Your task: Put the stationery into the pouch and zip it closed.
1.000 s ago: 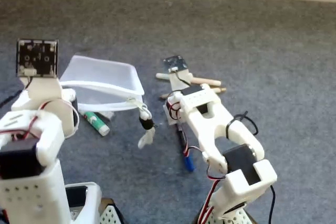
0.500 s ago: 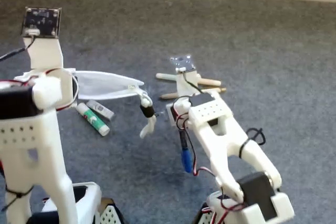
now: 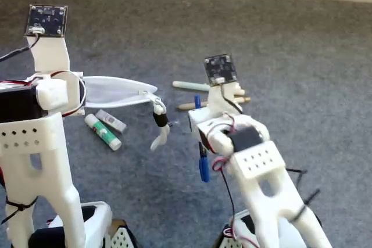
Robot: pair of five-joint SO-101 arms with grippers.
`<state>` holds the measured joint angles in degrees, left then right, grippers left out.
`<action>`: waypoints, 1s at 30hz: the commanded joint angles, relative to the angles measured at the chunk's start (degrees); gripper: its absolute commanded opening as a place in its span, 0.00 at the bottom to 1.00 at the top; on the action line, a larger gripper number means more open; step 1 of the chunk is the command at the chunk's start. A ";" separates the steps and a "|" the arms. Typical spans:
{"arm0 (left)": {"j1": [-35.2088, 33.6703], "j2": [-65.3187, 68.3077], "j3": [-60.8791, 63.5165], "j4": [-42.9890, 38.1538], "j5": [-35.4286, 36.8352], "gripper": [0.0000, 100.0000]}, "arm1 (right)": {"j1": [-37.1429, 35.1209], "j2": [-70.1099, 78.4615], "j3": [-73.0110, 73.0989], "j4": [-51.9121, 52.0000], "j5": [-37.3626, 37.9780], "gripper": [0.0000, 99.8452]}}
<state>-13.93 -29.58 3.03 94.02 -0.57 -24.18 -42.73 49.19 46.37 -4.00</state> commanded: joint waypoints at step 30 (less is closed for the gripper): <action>-0.04 0.22 0.04 -0.18 4.13 0.01 | -20.35 -34.77 -5.76 -8.66 0.00 0.01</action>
<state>-13.93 -29.58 3.03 94.02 2.86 -42.90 -76.66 47.60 40.92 -4.00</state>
